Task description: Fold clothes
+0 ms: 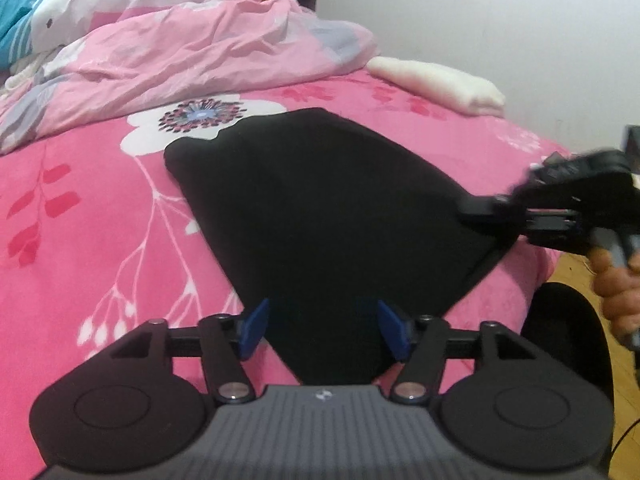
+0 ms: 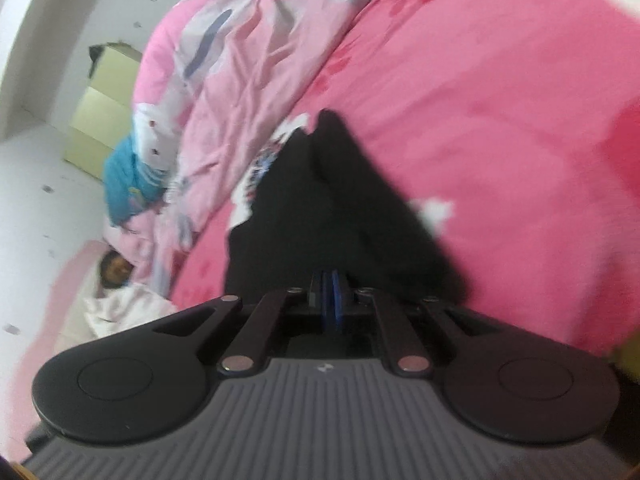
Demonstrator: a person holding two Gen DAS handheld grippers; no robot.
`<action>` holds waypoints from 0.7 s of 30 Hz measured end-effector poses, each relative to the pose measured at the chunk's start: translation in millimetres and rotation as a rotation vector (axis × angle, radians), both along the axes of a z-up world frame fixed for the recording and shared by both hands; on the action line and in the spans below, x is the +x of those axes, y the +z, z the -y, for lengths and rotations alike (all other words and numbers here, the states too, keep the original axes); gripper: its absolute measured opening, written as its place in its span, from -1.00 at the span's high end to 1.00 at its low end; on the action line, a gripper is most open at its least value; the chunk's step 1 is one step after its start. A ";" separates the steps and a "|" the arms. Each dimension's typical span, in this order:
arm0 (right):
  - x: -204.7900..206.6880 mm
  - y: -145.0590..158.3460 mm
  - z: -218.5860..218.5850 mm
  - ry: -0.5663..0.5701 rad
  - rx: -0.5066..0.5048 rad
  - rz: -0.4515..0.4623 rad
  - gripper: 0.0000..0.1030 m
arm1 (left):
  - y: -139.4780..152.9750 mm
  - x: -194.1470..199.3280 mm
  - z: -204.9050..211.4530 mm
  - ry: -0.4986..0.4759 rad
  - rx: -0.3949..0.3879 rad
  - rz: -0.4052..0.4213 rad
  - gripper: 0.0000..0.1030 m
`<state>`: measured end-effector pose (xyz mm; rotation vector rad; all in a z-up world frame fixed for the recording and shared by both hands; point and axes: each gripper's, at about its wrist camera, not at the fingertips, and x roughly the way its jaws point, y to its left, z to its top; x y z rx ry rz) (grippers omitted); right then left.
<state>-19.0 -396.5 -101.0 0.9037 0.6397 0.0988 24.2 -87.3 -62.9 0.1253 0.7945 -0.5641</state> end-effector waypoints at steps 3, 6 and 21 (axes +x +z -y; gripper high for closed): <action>-20.6 12.2 4.1 -0.038 -0.105 -0.029 0.91 | 1.0 -0.6 -1.4 0.029 0.006 -0.028 -0.34; -24.9 27.4 -9.7 -0.013 -0.153 0.022 0.91 | 2.1 -1.2 -2.8 0.059 0.012 -0.056 -0.37; -8.7 -2.0 -54.9 0.182 -0.064 -0.035 0.94 | 6.7 -5.3 9.7 0.132 0.116 -0.083 -0.69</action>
